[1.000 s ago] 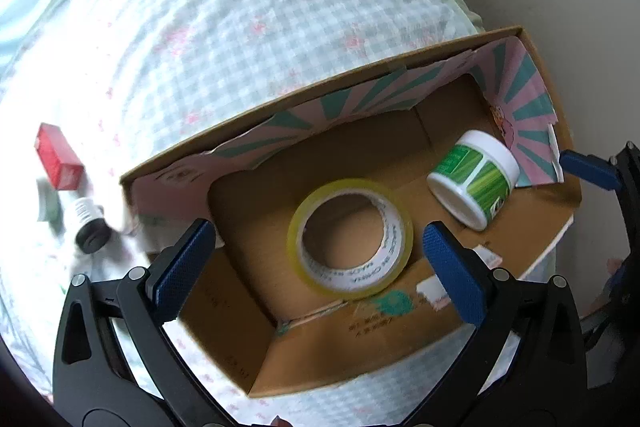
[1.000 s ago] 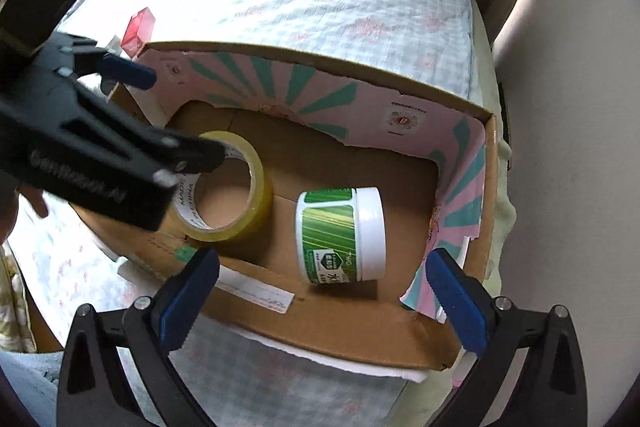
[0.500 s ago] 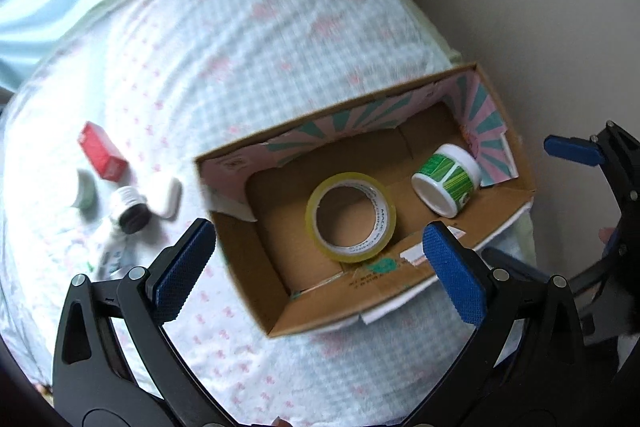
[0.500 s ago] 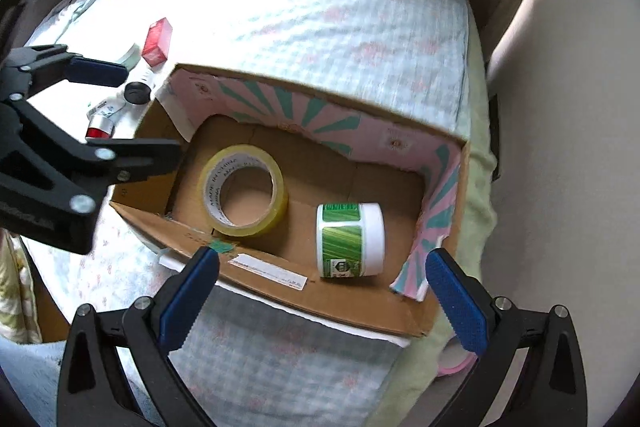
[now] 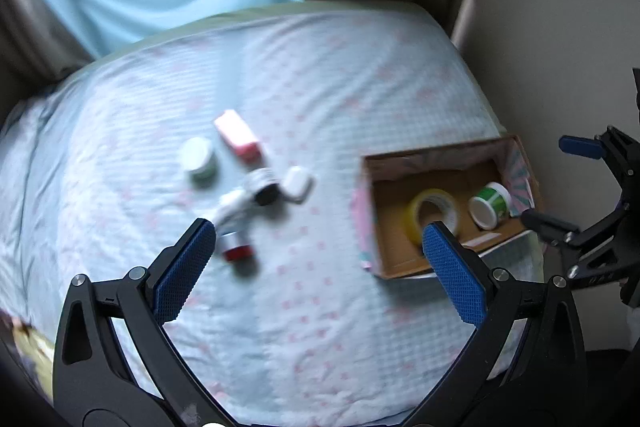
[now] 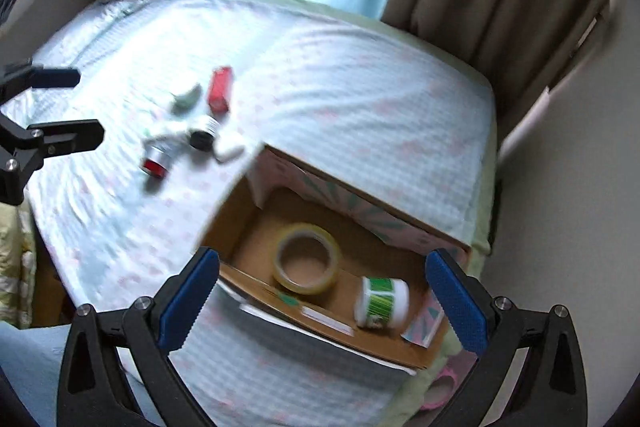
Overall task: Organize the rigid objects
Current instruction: 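Lift both tools away from the box toward the remaining items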
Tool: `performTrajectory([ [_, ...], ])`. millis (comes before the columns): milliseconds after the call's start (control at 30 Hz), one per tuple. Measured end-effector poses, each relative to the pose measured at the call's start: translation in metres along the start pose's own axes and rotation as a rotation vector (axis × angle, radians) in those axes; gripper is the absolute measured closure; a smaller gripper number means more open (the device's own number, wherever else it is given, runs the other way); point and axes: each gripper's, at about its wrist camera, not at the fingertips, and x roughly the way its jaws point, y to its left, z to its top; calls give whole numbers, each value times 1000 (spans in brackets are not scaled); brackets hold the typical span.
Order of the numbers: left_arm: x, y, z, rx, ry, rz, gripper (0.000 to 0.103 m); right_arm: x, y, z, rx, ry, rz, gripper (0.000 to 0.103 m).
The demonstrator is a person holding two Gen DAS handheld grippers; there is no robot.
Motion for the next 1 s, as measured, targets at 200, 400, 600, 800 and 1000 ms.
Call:
performTrajectory([
  [200,-26,75,-14,-53,-41,58,0,-10,36,31,15,-3,38,0],
  [400,-26,136,-20,-63,-49,59,0,-19,80,61,89,-18,83,0],
  [600,-13,192,-22,-23,-23,11,0,-11,140,85,205,-5,112,0],
  [800,5,239,-11,70,-16,-42,0,11,195,100,324,15,97,0],
  [1000,56,271,12,208,13,-87,0,49,237,100,404,59,41,0],
])
